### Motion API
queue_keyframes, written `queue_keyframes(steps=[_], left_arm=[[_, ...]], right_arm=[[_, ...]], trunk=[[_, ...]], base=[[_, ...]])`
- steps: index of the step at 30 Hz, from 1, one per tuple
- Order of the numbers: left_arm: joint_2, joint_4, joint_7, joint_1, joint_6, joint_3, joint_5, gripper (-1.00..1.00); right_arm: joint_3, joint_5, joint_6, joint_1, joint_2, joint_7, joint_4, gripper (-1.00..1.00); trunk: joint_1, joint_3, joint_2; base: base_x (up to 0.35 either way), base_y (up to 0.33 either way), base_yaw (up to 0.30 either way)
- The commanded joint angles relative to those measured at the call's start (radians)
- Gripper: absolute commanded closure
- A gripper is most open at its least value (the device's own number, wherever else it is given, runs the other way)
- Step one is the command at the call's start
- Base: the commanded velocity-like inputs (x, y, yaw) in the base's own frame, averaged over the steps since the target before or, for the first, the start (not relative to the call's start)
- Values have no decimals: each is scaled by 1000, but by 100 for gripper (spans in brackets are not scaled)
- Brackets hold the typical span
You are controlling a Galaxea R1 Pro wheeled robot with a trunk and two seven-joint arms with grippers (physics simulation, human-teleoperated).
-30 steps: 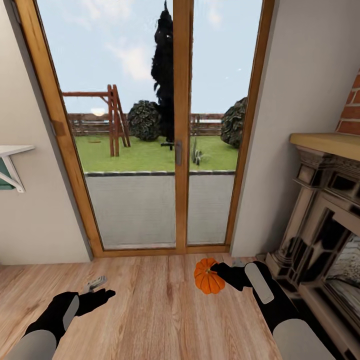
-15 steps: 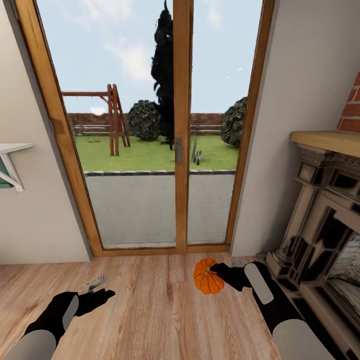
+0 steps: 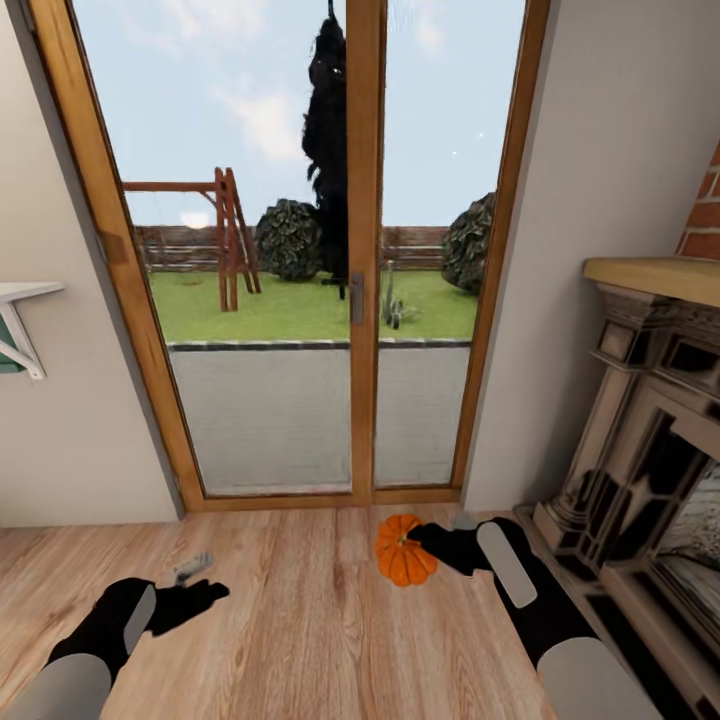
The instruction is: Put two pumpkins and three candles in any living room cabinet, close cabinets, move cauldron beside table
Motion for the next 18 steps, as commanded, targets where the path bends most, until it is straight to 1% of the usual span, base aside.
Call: queue_keyframes(steps=[1, 4, 8, 12, 15, 18], left_arm=[[4, 0, 0, -3, 9, 0, 0, -100], [11, 0, 0, -6, 22, 0, -1, -100], [14, 0, 0, -8, 25, 0, -1, -100], [16, 0, 0, -8, 24, 0, -1, -100], [17, 0, 1, -9, 24, 0, -1, -100], [16, 0, 2, -9, 24, 0, -2, -100]], right_arm=[[6, 5, 5, 0, 0, -5, -13, 100], [12, 4, 22, 0, -1, -5, -35, 100], [16, 4, 28, 0, -1, -5, -45, 100], [27, 3, 35, -1, 0, -7, -126, 100], [64, 2, 66, -4, 0, -7, -213, 100], [126, 1, 88, -3, 1, -8, -305, 100]], trunk=[[4, -3, -7], [15, -13, -28], [31, -25, -56], [46, -38, -84], [58, -47, -105], [69, -57, -126]], base=[[0, 0, 0], [0, 0, 0], [0, 0, 0], [0, 0, 0], [0, 0, 0], [0, 0, 0]])
